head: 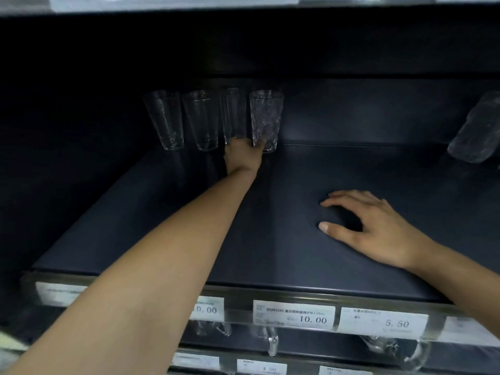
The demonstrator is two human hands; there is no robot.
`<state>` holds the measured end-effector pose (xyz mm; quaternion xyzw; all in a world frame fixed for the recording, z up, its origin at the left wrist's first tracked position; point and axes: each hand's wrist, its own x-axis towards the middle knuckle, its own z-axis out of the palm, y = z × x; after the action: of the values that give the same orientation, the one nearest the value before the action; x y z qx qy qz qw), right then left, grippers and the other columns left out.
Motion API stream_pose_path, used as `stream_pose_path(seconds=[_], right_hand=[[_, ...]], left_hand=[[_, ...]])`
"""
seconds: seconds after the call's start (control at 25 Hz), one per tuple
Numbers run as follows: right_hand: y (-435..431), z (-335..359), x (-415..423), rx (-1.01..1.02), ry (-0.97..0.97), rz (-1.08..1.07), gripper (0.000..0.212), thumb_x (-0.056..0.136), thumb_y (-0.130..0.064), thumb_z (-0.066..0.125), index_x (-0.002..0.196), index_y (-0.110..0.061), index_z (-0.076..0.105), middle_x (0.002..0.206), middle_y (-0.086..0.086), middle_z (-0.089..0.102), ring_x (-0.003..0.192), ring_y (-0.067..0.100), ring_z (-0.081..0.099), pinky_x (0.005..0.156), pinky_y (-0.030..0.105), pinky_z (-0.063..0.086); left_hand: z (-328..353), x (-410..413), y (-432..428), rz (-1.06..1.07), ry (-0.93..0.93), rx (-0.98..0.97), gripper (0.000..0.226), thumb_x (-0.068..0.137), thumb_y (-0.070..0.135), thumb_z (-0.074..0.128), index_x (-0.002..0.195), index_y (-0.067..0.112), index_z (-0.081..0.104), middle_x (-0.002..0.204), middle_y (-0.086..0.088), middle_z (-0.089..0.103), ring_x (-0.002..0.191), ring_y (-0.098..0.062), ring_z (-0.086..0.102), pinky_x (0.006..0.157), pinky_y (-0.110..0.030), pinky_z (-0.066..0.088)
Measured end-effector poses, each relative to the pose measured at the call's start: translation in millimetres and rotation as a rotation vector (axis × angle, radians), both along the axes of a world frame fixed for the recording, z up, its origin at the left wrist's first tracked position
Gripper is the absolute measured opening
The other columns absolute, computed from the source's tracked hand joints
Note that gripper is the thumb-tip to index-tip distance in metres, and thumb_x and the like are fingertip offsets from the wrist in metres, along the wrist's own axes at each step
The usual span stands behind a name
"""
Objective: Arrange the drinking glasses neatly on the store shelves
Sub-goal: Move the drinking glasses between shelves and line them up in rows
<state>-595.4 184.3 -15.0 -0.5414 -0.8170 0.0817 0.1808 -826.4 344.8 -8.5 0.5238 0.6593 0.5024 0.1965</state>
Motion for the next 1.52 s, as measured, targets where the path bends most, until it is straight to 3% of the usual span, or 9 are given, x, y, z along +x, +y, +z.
stream_pose_path(seconds=[0.12,0.36,0.48,0.64,0.88,1.04,1.2,1.32,1.52], right_hand=[[-3,3,-3,-0.02,0.012,-0.026,0.054,0.083,-0.063,0.052,0.131,-0.039,0.054,0.141,-0.019,0.045,0.135,0.006,0.035,0.11,0.03,0.023],[-15,11,-14,-0.117,-0.051,-0.112,0.058,0.09,-0.062,0.045,0.14,-0.033,0.048,0.15,-0.006,0.044,0.135,0.017,0.04,0.112,0.04,0.031],[-29,29,-23,-0.166,-0.106,-0.223,0.045,0.096,-0.05,0.051,0.135,-0.028,0.056,0.136,0.001,0.06,0.127,0.025,0.052,0.105,0.035,0.04],[-86,56,-23,-0.112,0.082,-0.352,0.034,0.094,-0.039,0.06,0.123,-0.022,0.066,0.118,-0.004,0.069,0.113,0.016,0.061,0.091,0.021,0.041],[-216,50,1,0.06,0.278,-0.631,0.028,0.093,-0.041,0.06,0.119,-0.032,0.064,0.114,-0.018,0.059,0.098,-0.001,0.055,0.074,0.006,0.039],[-309,17,19,0.103,0.376,-0.873,0.022,0.09,-0.04,0.062,0.111,-0.037,0.066,0.11,-0.024,0.064,0.099,-0.019,0.053,0.081,0.001,0.038],[-391,-18,39,0.102,0.474,-1.14,0.022,0.086,-0.052,0.057,0.106,-0.046,0.063,0.114,-0.026,0.064,0.107,-0.01,0.055,0.091,0.014,0.04],[-426,-32,61,0.125,0.533,-1.248,0.016,0.09,-0.042,0.062,0.101,-0.052,0.057,0.109,-0.032,0.06,0.103,-0.019,0.052,0.086,0.0,0.034],[-483,-51,130,0.138,0.644,-1.36,0.015,0.091,-0.039,0.064,0.104,-0.046,0.063,0.107,-0.032,0.061,0.105,-0.025,0.048,0.082,-0.004,0.033]], left_hand=[[-2,-10,-33,-0.107,0.097,-0.042,0.019,0.094,0.016,0.059,0.101,0.01,0.076,0.104,-0.007,0.075,0.097,-0.017,0.067,0.072,-0.016,0.043],[19,-58,-119,-0.679,0.424,-0.265,0.019,0.095,0.022,0.065,0.112,0.017,0.072,0.113,0.006,0.067,0.108,-0.007,0.058,0.092,-0.017,0.039],[27,-79,-158,-0.733,0.332,-0.244,0.006,0.094,0.025,0.066,0.098,0.026,0.071,0.101,0.011,0.069,0.103,-0.008,0.063,0.094,-0.02,0.045],[36,-83,-207,-0.78,0.163,-0.206,0.007,0.095,0.024,0.066,0.098,0.029,0.07,0.096,0.017,0.069,0.089,0.009,0.063,0.076,0.002,0.04],[41,-33,-253,-0.949,-0.111,-0.006,0.014,0.095,0.019,0.062,0.097,0.025,0.074,0.097,0.014,0.075,0.096,-0.002,0.069,0.087,-0.02,0.053],[32,22,-288,-1.127,-0.236,0.046,0.015,0.095,0.016,0.06,0.092,0.014,0.074,0.09,0.004,0.076,0.084,-0.008,0.072,0.076,-0.016,0.054],[8,94,-329,-1.319,-0.249,-0.067,0.022,0.091,0.031,0.056,0.092,0.02,0.074,0.088,0.005,0.076,0.083,-0.012,0.073,0.076,-0.02,0.056],[-17,149,-356,-1.424,-0.199,-0.208,0.019,0.094,0.029,0.056,0.096,0.022,0.073,0.091,0.003,0.076,0.084,-0.015,0.072,0.077,-0.027,0.058],[-49,248,-413,-1.511,-0.16,-0.359,0.021,0.091,0.032,0.058,0.097,0.019,0.073,0.09,0.0,0.077,0.083,-0.017,0.073,0.073,-0.027,0.058]])
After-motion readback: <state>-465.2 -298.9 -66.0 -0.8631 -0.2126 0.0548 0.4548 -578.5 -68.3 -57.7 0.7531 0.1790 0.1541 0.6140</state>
